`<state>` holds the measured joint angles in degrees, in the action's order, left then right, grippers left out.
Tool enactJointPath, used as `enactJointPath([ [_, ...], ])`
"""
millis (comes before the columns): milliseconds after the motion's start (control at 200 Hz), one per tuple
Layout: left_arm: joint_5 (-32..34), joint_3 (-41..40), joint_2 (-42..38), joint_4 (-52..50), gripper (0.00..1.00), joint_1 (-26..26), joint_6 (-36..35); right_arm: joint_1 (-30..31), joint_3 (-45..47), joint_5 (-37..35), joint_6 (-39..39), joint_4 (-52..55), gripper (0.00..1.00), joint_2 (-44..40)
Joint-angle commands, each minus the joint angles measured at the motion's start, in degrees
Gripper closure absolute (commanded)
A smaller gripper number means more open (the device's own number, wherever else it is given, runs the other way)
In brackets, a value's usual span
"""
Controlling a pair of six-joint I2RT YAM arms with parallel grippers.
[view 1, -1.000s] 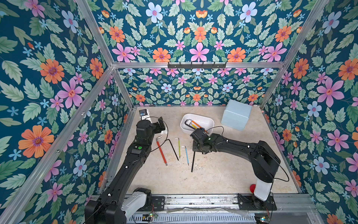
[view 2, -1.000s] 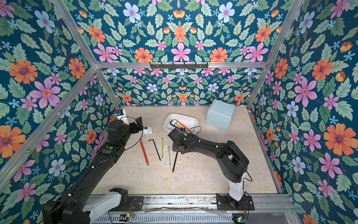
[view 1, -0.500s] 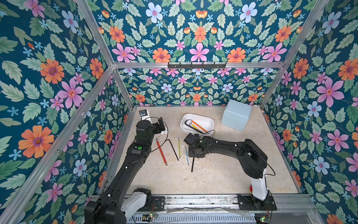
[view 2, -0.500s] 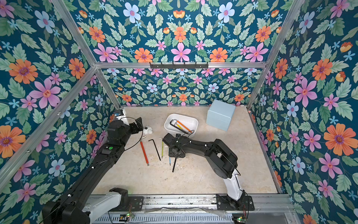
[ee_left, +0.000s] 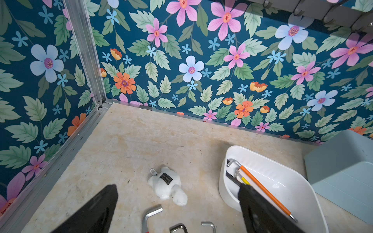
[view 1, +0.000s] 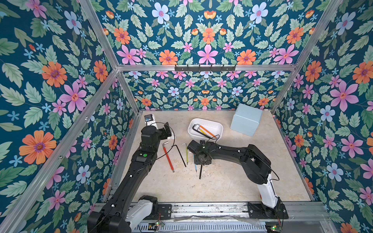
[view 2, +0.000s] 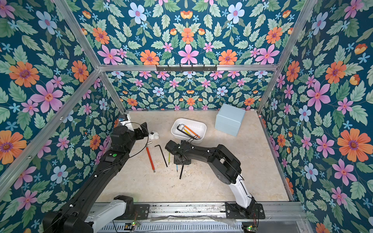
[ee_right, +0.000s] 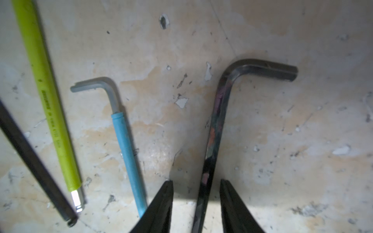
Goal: Put the hex key on the desktop into the storage box
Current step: Pick up the Allen key from the center of the board.
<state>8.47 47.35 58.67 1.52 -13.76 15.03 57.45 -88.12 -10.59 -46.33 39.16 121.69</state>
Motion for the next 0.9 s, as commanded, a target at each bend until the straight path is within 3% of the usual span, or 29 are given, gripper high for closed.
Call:
enactJointPath([
  [0, 0.42, -0.16, -0.31, 0.2, 0.01, 0.04, -0.17, 0.62, -0.13, 1.77, -0.6, 4.3, 0.65, 2.68],
  [100, 0.38, -0.23, -0.27, 0.16, 0.01, 0.07, -0.18, 1.06, -0.65, 1.84, -0.92, 5.18, 0.69, 3.69],
  [310, 0.41, -0.66, -0.49, 0.77, 0.0, 0.05, -0.09, 1.42, 0.64, 3.09, -1.4, 4.54, 1.0, 4.13],
  [545, 0.97, -0.85, -1.08, 0.5, 0.0, 0.05, -0.26, 1.37, 0.84, 3.68, 1.85, 3.05, 1.0, 3.04],
  [765, 0.73, -0.96, -0.8, 0.94, 0.01, 0.05, 0.07, 0.17, -0.92, 3.83, 13.76, 0.92, 1.0, -0.77],
  [895, 0.49, -0.75, -0.75, 0.85, 0.01, 0.05, 0.18, -0.76, -0.22, 5.23, 25.07, -0.55, 1.0, -4.7],
])
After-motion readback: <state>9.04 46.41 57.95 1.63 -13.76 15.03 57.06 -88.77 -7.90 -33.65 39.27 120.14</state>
